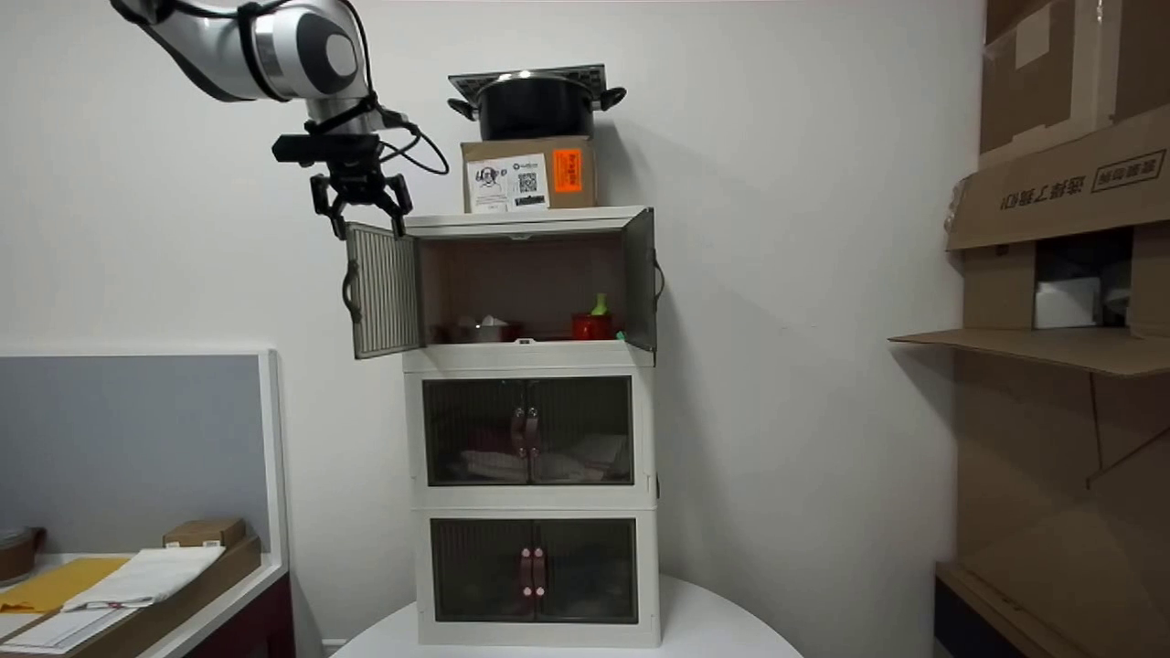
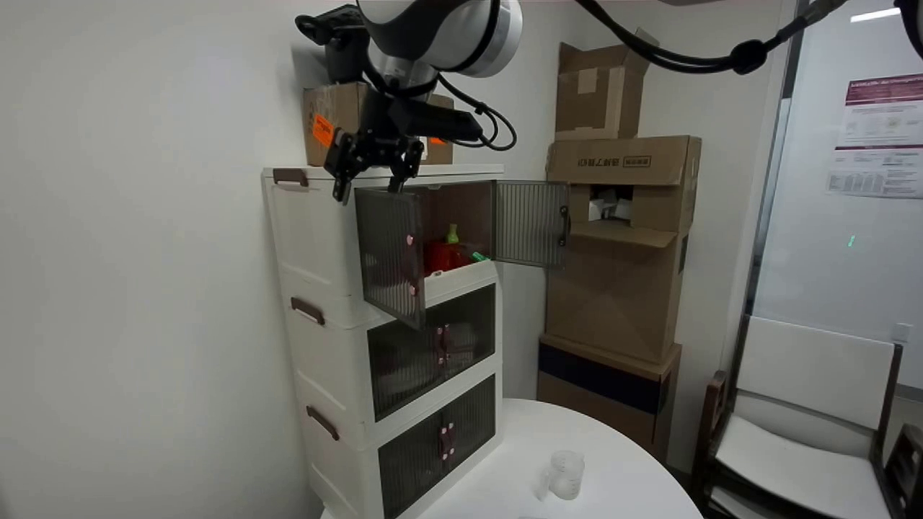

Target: Open the top left cabinet door, remove the orange cup from the top cabinet and put it on the table

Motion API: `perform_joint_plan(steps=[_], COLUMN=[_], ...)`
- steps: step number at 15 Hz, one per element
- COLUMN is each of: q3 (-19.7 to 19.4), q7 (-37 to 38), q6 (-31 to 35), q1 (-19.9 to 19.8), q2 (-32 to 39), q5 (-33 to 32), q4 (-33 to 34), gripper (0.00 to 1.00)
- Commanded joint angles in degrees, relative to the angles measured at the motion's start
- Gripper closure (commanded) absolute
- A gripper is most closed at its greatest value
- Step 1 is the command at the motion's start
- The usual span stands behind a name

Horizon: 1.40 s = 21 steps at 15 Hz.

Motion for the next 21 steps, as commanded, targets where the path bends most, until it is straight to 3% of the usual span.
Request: perform_joint_plan(steps=[1, 8, 13, 21], q3=[0.4, 0.1, -0.8, -9.1], q7=[2.1, 3.6, 1.6, -3.3], q6=[2.1, 2.3, 4.9, 4.5], q1=[0.2, -0.3, -1.4, -6.2], q2=[-1.8, -4.2, -10.8, -16.0], q5=[1.2, 1.5, 5.8, 13.0], q4=[-2.3, -2.7, -3.5, -6.9], gripper=[0.0, 0.0, 0.0, 0.0])
